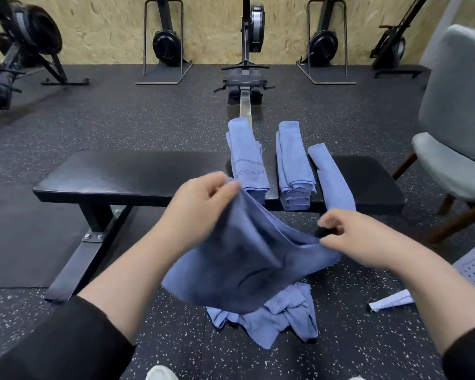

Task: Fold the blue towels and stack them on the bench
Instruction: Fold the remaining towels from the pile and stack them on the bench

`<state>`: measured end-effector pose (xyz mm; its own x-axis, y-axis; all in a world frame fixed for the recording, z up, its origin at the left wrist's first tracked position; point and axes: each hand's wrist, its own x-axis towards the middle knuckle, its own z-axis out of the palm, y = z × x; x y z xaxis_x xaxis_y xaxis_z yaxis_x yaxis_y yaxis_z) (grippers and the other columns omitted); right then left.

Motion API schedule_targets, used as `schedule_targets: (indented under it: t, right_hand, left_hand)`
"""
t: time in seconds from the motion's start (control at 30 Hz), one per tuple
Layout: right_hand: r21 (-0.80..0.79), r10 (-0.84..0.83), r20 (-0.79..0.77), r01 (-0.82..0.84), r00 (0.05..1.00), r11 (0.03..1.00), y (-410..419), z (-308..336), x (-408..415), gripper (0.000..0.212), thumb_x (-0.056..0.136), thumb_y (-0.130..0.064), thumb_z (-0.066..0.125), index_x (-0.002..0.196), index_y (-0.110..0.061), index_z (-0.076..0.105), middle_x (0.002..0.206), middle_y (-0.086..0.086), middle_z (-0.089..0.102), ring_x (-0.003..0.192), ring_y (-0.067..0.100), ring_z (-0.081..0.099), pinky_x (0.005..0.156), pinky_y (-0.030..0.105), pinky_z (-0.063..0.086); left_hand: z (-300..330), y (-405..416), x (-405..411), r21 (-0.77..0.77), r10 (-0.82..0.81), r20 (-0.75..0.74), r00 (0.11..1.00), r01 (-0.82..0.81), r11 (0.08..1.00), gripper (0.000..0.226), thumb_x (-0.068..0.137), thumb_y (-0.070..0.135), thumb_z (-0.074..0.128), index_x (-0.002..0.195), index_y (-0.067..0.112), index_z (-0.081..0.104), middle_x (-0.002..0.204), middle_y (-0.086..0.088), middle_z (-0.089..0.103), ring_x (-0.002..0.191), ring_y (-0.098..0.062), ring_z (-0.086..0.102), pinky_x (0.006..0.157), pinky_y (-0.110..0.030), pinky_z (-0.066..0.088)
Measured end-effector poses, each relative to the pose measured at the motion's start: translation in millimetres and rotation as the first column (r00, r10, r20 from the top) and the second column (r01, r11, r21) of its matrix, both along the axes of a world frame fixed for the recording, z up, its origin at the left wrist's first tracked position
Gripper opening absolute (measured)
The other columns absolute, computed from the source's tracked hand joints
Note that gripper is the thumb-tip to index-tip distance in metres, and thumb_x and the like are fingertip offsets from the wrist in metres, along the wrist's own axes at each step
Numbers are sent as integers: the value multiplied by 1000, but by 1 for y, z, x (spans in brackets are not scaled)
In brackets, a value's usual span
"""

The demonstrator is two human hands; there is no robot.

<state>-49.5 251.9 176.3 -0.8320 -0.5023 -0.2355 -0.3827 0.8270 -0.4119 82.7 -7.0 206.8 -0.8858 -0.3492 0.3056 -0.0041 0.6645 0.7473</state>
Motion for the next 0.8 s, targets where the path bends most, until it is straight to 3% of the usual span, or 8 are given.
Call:
schedule_targets:
  t: [0.1,0.2,0.3,0.43,0.53,0.6,0.67,0.8]
  right_hand:
    - [-330,233,103,-187,967,925,-26,7,19,60,83,-34,81,136,-37,54,137,-27,57,130,-9,49,111,22,38]
    - [-567,382,213,-205,899,798,-49,11,30,38,85,-17,81,118,-30,66,116,-18,72,115,-6,61,101,22,45]
    - [-596,351,181,-181,919,782,-59,12,28,17,90,-10,72,99,-24,76,97,-7,77,91,0,64,88,29,50]
    - [-605,282,125,-152,951,781,-63,12,20,20,101,-23,60,103,-29,79,93,-3,78,83,1,59,83,42,51]
    - [-717,230,142,-61,963,695,-63,17,17,20,103,-19,58,99,-17,78,94,-5,79,85,2,65,77,25,53]
    - [-738,133,82,-29,988,675,-60,18,12,19,102,-18,59,93,-9,73,84,7,74,76,5,58,71,28,47]
    - [-728,67,25,-27,997,685,-54,16,7,18,102,-20,59,91,-11,70,86,20,70,74,9,53,69,31,43]
    - [-693,-87,-63,19,994,721,-39,15,0,16,103,-28,56,93,-22,68,86,22,65,70,16,49,67,41,46]
  left_hand:
    - [-9,25,-13,-66,-119,59,991,122,990,40,97,42,59,74,10,54,55,7,41,56,-10,35,58,-26,35]
    - [-16,43,-24,-123,-180,85,980,190,974,41,94,45,63,68,15,53,52,5,44,55,-11,38,59,-34,37]
    - [-17,44,-33,-82,-156,68,985,162,983,38,88,48,70,68,19,55,52,7,50,54,-8,41,56,-28,37]
    - [-19,34,-37,178,-164,109,980,144,974,31,86,48,70,80,19,59,47,15,45,46,-2,35,47,-18,28]
    - [-27,20,-33,319,-323,226,919,243,916,29,84,47,76,92,21,66,72,17,63,66,-1,52,64,-22,41]
    - [-35,11,-29,377,-391,350,851,254,891,31,81,42,79,95,16,69,83,4,71,74,-6,56,71,-31,45]
    - [-42,4,-26,273,-334,472,815,225,935,30,80,38,80,85,11,68,72,2,66,66,-9,51,65,-29,41]
    - [-53,-17,-20,-137,-53,665,745,191,972,36,84,37,74,64,12,58,57,-2,53,59,-17,46,52,-28,34]
